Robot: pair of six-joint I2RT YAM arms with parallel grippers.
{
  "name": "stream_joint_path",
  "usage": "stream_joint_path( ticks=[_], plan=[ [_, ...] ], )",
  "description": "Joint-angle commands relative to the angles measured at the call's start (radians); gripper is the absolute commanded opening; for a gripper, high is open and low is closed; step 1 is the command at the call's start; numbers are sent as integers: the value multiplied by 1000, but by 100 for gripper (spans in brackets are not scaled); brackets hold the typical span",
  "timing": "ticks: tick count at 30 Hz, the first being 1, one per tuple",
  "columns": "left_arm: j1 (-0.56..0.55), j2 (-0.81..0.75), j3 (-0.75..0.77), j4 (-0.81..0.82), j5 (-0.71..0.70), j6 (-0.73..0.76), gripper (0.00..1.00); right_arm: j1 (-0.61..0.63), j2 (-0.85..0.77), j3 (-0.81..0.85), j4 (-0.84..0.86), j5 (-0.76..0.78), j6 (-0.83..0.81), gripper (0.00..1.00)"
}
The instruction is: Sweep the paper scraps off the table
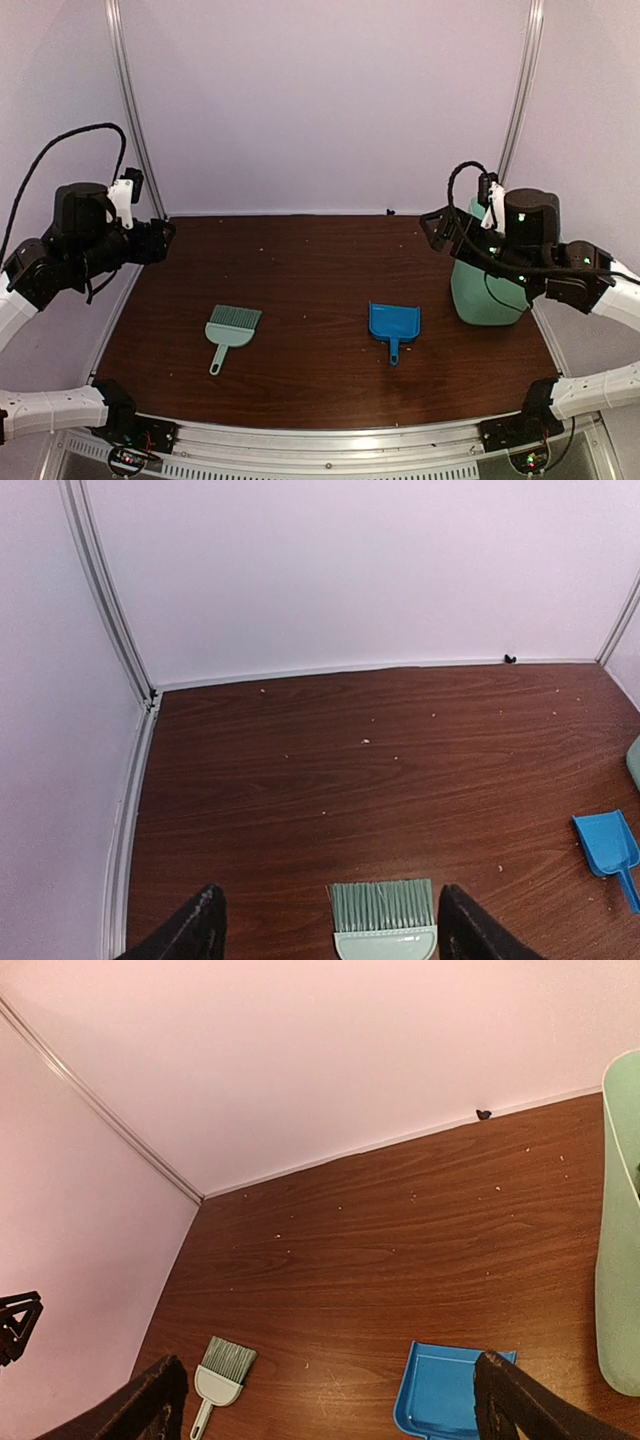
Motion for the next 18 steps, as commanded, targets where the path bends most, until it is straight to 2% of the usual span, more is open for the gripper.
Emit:
stream_joint_path(
  ticks=[1, 18],
  plan=[
    [7, -23, -60, 91, -43, 26, 98, 6, -42, -79, 129, 22, 28, 100],
    [7, -30, -139, 153, -53, 94, 98, 6, 47, -97, 143, -19, 38, 100]
  ],
)
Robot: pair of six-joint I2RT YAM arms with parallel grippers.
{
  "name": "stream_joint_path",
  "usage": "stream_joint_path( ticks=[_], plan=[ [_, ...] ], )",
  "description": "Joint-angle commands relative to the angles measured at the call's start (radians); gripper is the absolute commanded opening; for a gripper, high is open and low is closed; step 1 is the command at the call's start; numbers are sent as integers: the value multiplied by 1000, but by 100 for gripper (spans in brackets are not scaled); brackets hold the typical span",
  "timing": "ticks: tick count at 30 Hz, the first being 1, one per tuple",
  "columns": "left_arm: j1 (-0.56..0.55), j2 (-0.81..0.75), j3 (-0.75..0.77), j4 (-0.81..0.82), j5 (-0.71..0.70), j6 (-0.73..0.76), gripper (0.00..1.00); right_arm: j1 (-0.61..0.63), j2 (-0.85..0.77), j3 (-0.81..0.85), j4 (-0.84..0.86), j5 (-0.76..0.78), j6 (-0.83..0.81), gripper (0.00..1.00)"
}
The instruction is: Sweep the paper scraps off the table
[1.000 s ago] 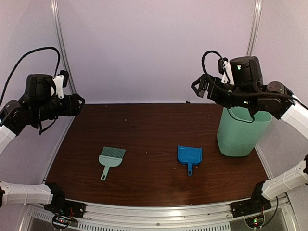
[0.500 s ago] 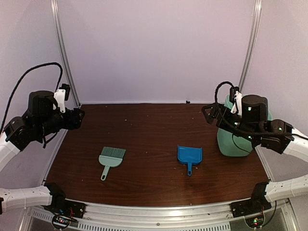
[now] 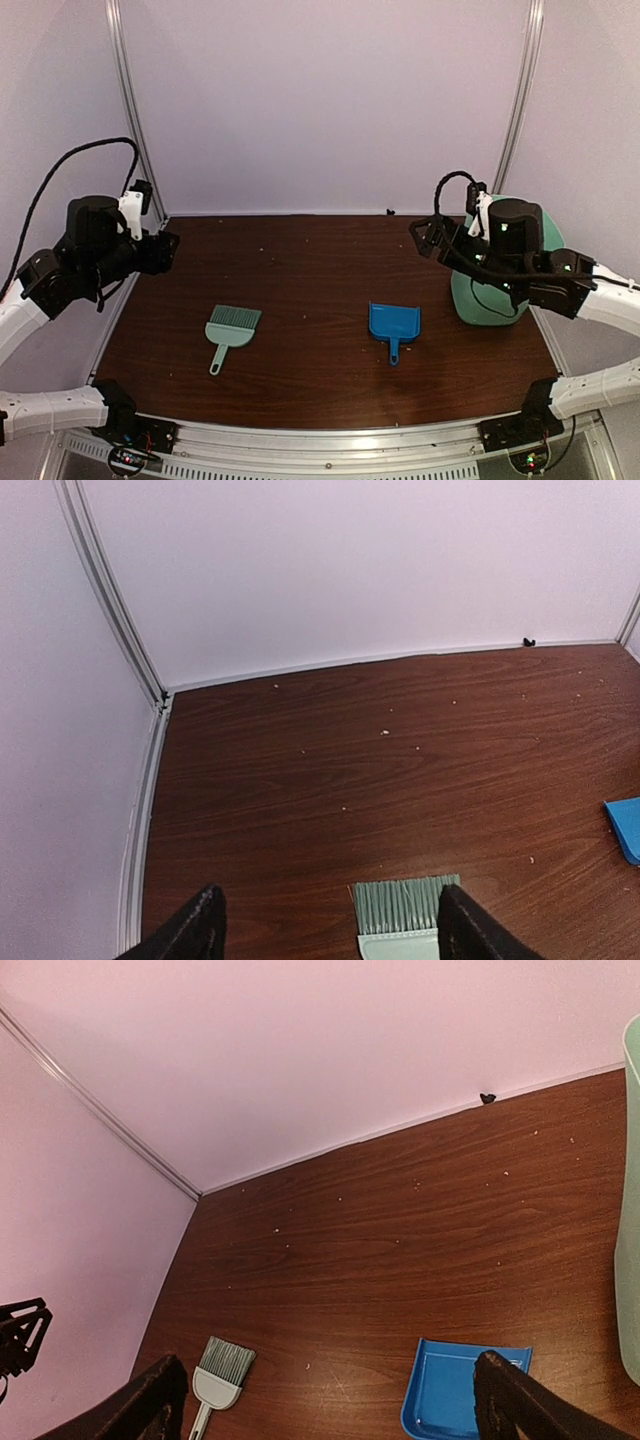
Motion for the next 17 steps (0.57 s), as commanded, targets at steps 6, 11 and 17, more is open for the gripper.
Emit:
stream_joint_path(
  ticks=[6, 11, 17],
  plan=[
    [8, -14, -30, 68, -13, 35, 98, 6, 44, -3, 50, -23, -5, 100],
    [7, -6, -19, 68, -9, 15, 98, 6, 62, 11, 58, -29, -30, 100],
    [7, 0, -13, 58, 2, -39, 98, 5, 67, 7, 70, -44, -62, 100]
  ],
)
